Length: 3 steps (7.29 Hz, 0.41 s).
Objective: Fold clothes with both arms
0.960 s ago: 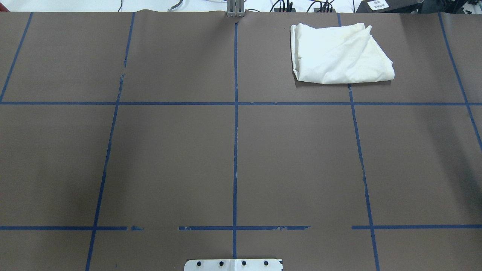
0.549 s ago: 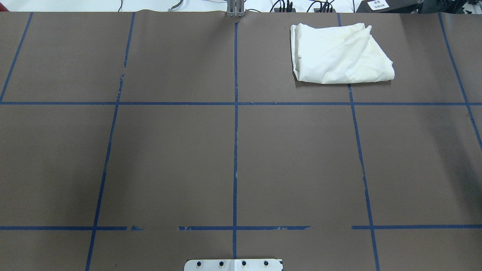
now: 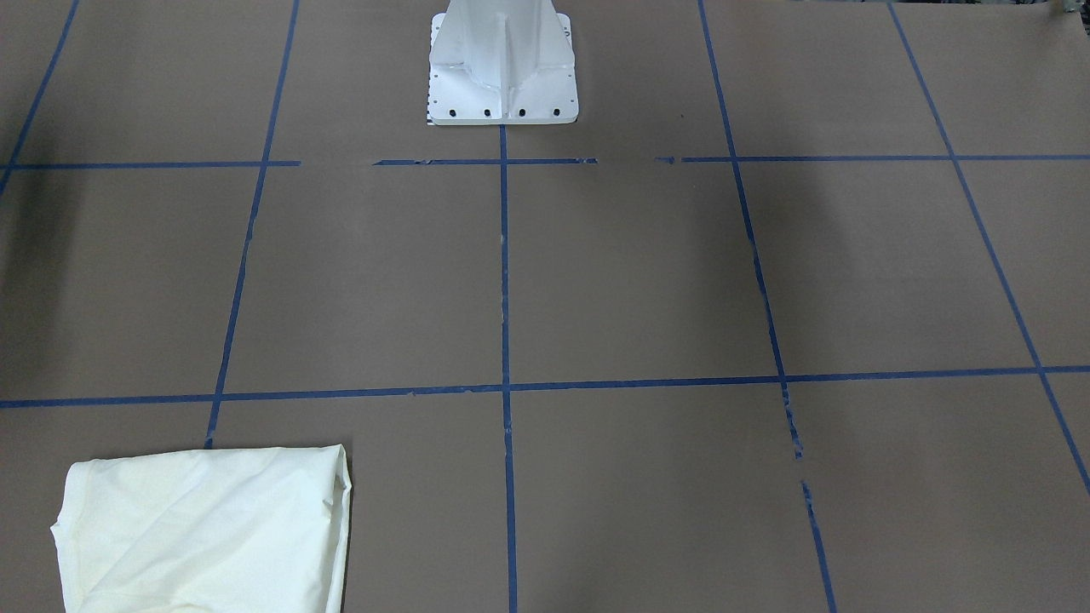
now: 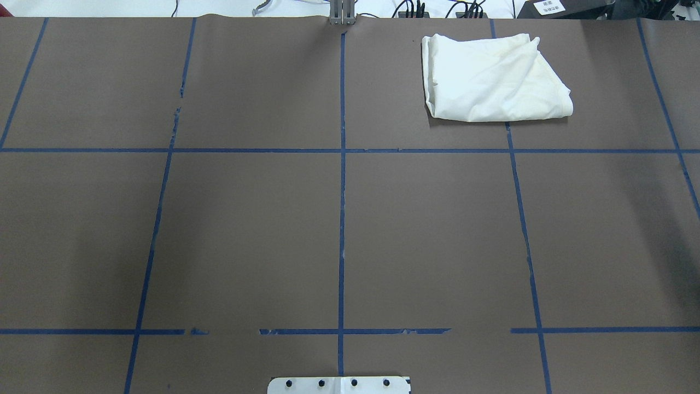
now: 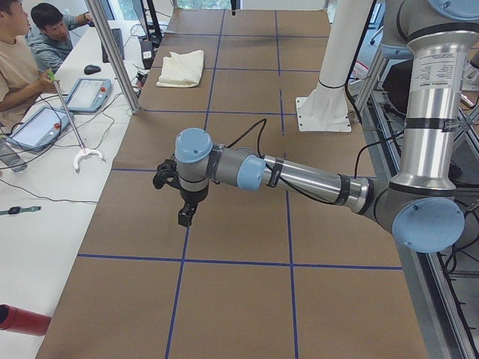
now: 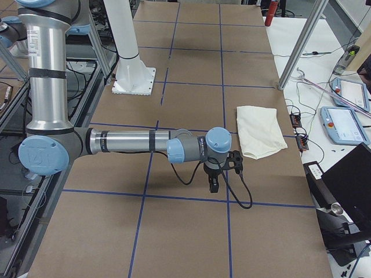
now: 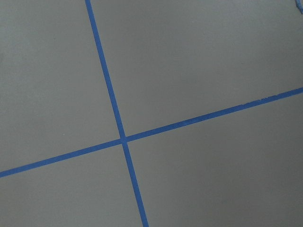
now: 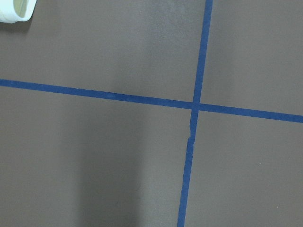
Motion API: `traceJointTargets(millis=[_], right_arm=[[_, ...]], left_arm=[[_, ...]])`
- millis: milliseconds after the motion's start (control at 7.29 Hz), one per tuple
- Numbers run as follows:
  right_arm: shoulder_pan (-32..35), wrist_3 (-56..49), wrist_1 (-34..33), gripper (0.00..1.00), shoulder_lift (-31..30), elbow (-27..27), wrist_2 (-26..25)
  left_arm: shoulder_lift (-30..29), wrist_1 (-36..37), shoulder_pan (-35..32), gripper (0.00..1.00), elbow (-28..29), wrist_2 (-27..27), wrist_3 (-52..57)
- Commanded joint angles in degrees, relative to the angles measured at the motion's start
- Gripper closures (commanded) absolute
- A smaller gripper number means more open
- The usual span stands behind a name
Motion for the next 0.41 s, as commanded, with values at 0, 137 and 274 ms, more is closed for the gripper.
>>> traceJointTargets(millis=[0,137,274], right_arm=[[0.03,-0.08,0.25,0.00,0.09,0.14,-0.18],[0.12,-0.08,0.25,0.00,0.09,0.22,-0.18],[0.12,0.00,0.25,0.00,0.00,0.66,-0.18]], left_arm=[[0.01,0.03,0.06,0.00,-0.09,-0.03,-0.08],[0.10,0.03,0.06,0.00,-0.09,-0.03,0.00],[0.01,0.03,0.06,0.00,-0.09,0.06,0.00]])
